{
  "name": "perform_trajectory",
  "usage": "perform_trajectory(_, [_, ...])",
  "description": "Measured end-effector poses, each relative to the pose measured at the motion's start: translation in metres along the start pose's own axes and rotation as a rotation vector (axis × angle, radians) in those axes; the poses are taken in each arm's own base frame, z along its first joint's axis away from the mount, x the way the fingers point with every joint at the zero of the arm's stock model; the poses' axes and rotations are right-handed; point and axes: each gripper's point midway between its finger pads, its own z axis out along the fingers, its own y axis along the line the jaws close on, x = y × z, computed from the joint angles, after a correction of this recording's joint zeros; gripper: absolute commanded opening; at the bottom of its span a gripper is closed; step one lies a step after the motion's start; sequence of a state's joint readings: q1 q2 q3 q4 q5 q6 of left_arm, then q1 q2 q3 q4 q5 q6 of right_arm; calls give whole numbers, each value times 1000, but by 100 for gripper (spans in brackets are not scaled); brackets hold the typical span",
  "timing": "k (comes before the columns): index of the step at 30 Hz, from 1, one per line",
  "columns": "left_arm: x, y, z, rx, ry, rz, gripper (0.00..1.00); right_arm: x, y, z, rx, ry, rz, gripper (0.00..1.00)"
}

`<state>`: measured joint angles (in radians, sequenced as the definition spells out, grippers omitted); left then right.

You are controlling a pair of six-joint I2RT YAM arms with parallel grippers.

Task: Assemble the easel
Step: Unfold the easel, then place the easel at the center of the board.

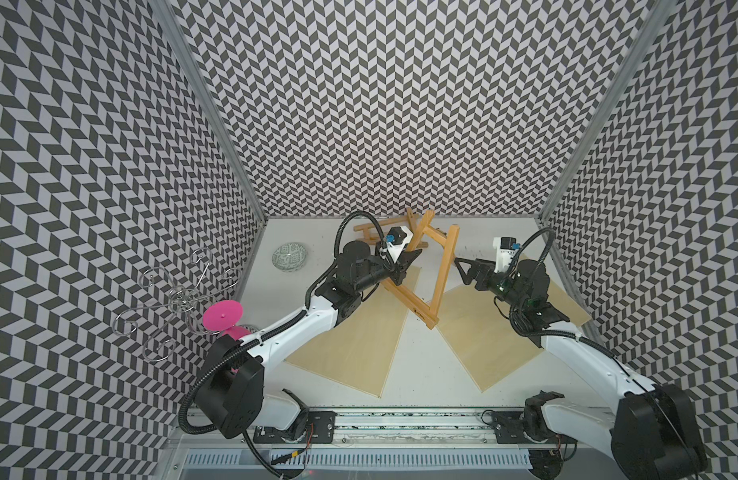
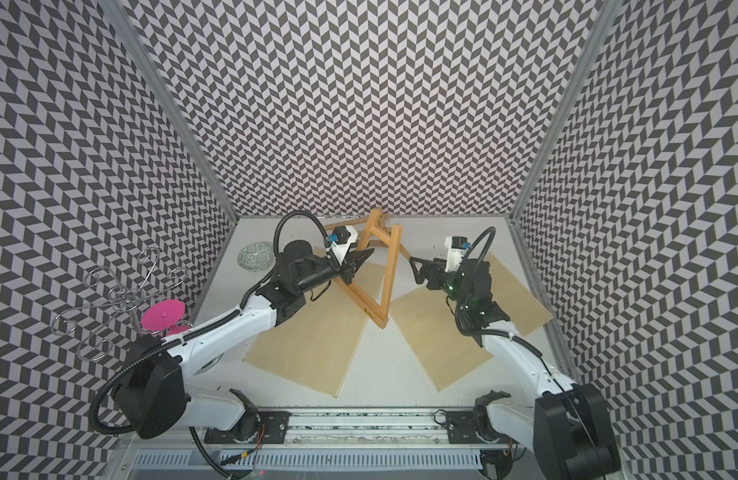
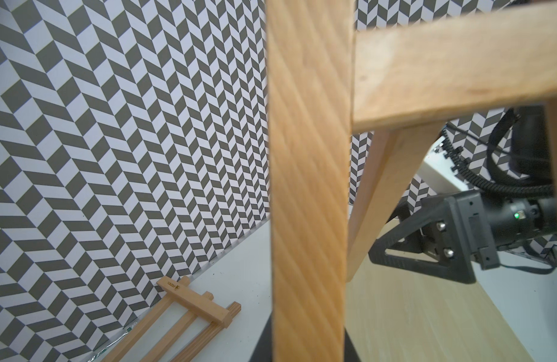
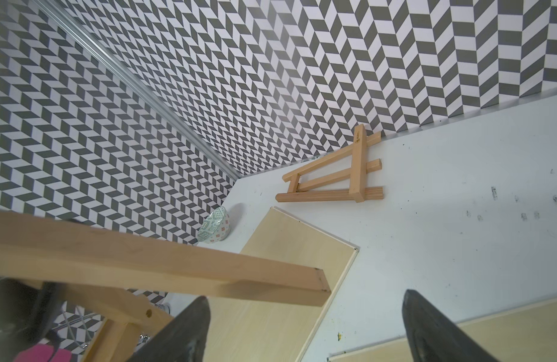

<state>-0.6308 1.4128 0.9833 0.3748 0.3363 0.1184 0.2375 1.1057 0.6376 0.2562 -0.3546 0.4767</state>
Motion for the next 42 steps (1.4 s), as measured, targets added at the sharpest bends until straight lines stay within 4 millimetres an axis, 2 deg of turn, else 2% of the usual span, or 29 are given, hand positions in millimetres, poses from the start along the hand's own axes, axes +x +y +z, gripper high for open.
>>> perform_trajectory(4, [8, 2, 4, -8, 18, 30, 0, -19, 14, -25, 3, -34, 23, 93])
perform_trajectory(7, [13, 4, 6, -14, 26, 60, 0, -48, 33, -47, -1, -73, 24, 91])
perform_trajectory(11, [20, 5, 12, -10, 33, 96, 0, -84, 73, -79, -68, -131, -8, 91])
perform_trajectory(15, [32, 1, 18, 27, 51, 131, 0, -95, 106, -92, -179, -111, -39, 89])
perform_trajectory(19, [37, 1, 26, 40, 57, 134, 0, -89, 123, -87, -245, -49, -46, 86])
perform_trajectory(21, [36, 2, 31, 45, 52, 135, 0, -83, 132, -76, -257, -9, -54, 83])
perform_trajectory(24, [35, 1, 34, 54, 45, 137, 0, -72, 140, -58, -251, 54, -64, 69])
perform_trajectory(31, [30, -2, 35, 64, 29, 145, 0, -66, 123, -32, -163, 87, -60, 54])
perform_trajectory(35, [27, -1, 35, 61, 24, 148, 0, -63, 118, -26, -144, 96, -71, 44])
perform_trajectory(42, [34, 0, 40, 62, 39, 147, 0, -62, 115, -22, -137, 95, -95, 25])
